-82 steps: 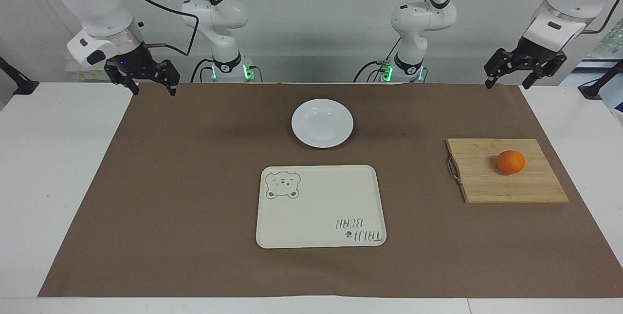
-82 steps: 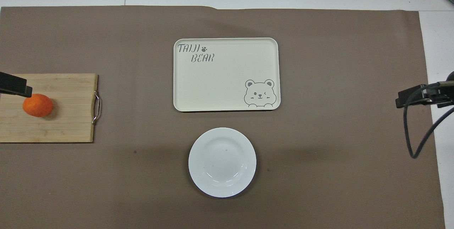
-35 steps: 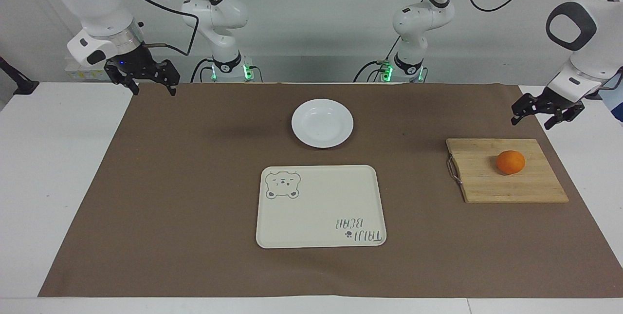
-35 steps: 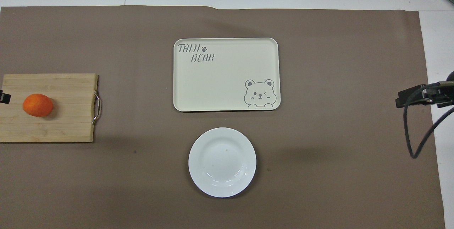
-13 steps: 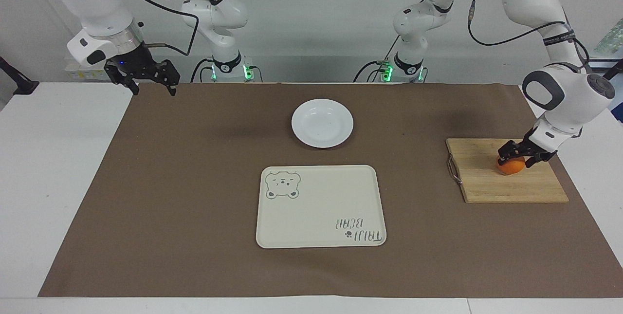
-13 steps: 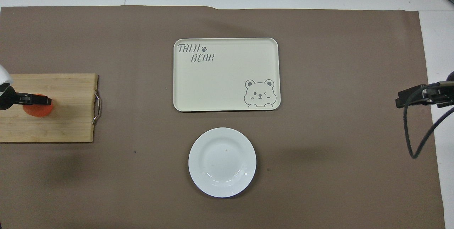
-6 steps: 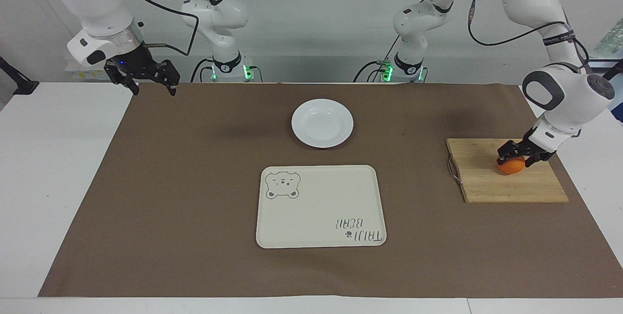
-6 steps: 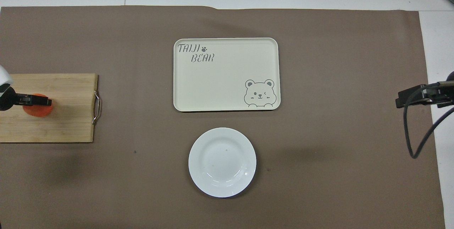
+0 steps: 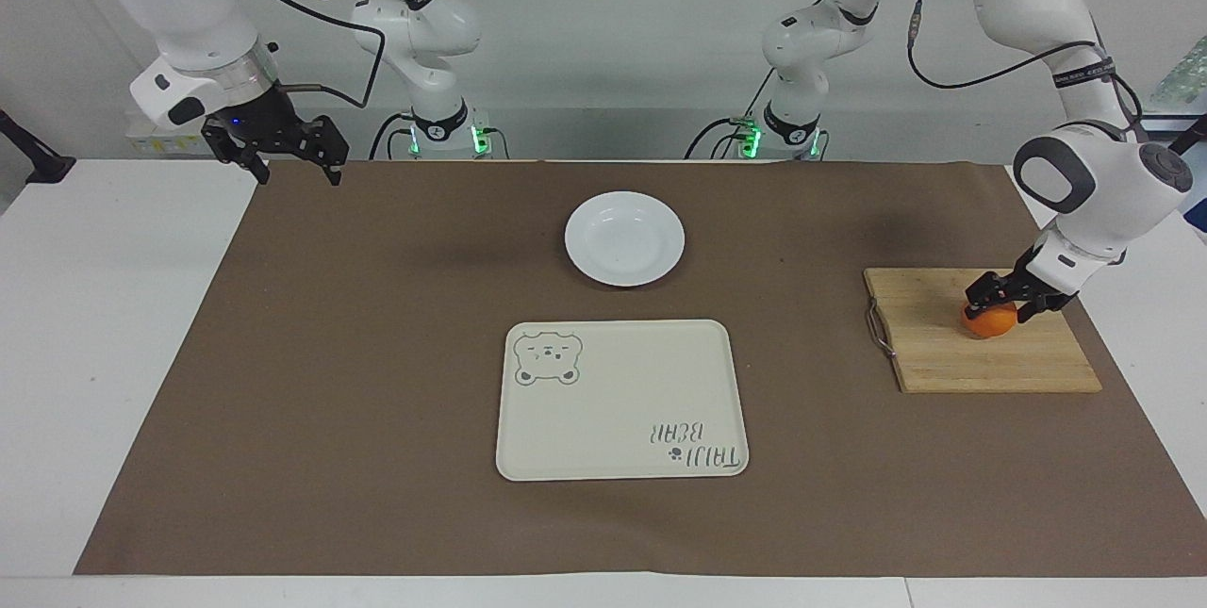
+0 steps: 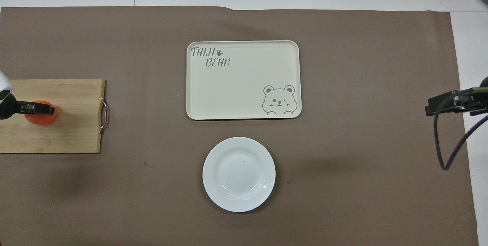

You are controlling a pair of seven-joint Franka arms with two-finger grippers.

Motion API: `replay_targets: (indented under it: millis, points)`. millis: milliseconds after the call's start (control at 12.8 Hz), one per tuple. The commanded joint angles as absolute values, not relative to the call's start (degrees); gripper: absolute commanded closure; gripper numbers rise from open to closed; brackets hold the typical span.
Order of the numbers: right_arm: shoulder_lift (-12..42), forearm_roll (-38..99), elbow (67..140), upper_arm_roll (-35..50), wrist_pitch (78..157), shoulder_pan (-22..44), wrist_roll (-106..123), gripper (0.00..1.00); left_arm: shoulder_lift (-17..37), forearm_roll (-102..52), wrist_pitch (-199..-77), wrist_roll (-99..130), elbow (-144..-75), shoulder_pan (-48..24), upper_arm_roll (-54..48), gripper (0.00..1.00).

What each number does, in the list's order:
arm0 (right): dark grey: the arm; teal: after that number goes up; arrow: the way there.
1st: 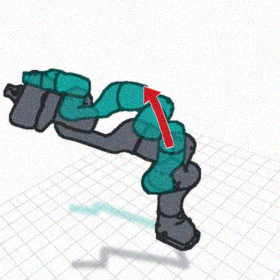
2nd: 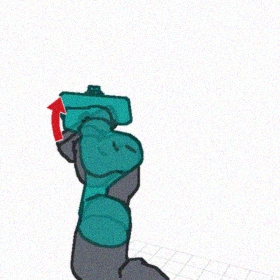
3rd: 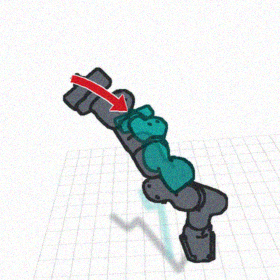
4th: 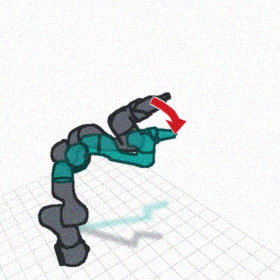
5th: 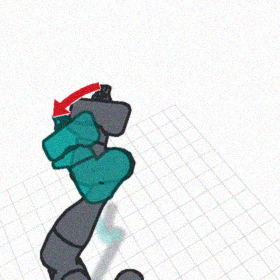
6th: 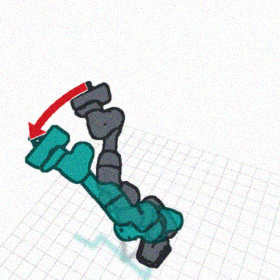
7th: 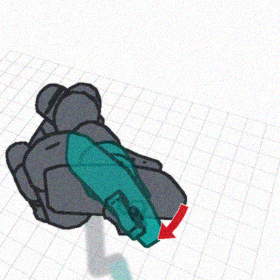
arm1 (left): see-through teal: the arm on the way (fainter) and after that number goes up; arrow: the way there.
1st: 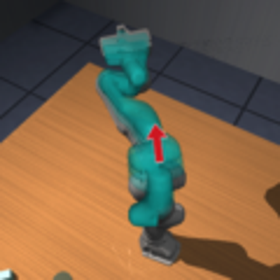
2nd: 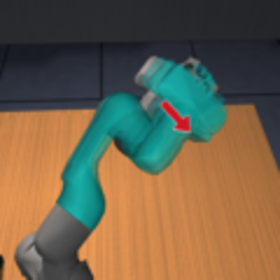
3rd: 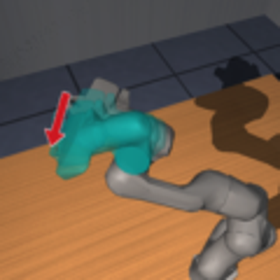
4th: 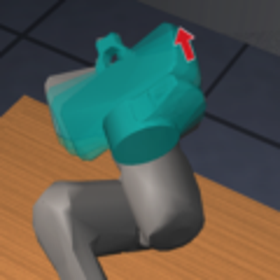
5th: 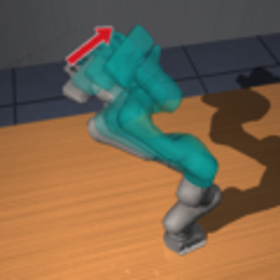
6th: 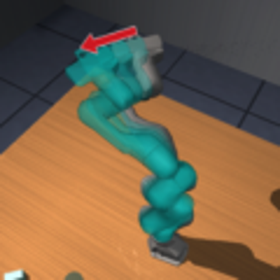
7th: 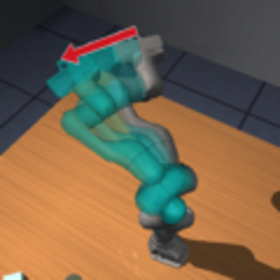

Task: Place orange and plate with both arms
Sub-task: 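Close the left gripper around the orange on the board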

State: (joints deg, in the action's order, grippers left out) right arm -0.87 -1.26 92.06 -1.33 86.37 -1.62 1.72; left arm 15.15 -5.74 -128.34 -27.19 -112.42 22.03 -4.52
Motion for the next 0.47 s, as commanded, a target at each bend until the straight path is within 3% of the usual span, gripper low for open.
replay_targets:
  millis: [0,392]
  points:
    - [-0.4,-0.1,91.2,-1.1,86.1,-2.0,0.9,0.00,14.5,-6.2,-127.8,-26.9,-113.3,22.1,-4.7,1.00]
    - [-0.4,-0.1,91.2,-1.1,86.1,-2.0,0.9,0.00,14.4,-6.2,-127.6,-26.8,-112.4,21.5,-4.7,1.00]
